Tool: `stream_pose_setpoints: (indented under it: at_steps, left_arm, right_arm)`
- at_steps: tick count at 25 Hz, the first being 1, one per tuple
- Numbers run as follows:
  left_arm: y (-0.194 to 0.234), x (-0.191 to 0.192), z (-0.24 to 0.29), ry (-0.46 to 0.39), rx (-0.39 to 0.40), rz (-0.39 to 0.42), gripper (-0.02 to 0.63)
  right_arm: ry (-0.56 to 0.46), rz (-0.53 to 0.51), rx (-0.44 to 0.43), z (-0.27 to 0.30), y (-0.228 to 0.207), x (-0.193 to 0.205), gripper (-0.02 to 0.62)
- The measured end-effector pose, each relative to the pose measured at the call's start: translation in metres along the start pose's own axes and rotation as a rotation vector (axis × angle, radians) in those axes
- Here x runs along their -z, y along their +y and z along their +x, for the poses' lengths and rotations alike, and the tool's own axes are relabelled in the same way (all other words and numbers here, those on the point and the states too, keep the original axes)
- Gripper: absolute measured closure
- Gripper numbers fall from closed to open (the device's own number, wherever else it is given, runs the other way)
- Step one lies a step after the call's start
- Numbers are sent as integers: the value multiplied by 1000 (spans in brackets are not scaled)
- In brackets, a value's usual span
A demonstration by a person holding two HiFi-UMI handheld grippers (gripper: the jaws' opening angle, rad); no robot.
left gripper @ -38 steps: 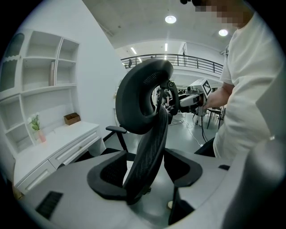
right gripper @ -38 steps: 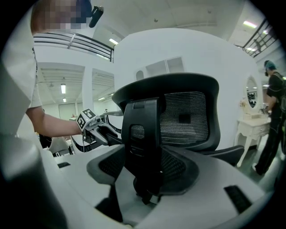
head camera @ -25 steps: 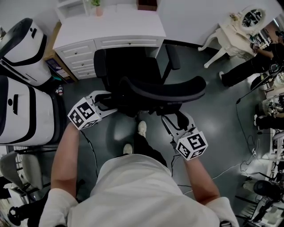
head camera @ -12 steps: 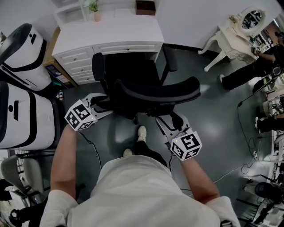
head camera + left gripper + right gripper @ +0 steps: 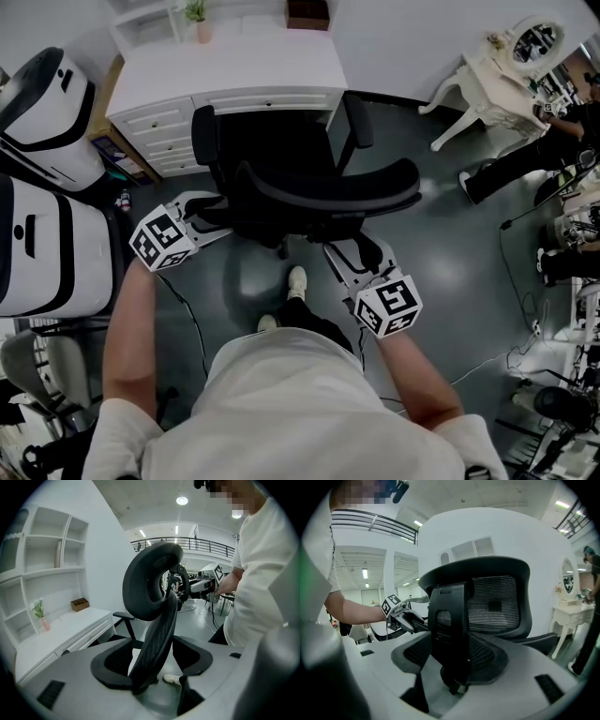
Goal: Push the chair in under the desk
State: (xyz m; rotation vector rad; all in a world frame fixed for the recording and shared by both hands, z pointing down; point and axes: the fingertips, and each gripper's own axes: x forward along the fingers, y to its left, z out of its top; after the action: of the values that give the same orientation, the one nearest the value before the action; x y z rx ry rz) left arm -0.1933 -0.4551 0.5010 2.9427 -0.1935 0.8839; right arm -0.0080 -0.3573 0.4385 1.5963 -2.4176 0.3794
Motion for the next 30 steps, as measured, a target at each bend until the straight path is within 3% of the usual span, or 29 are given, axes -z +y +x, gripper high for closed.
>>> stream_pose_setpoints:
  at_steps: [30]
  left_arm:
    - [51, -2, 5, 2, -5, 7, 322]
  right_arm:
    - [4, 0, 6, 42, -10, -14, 357]
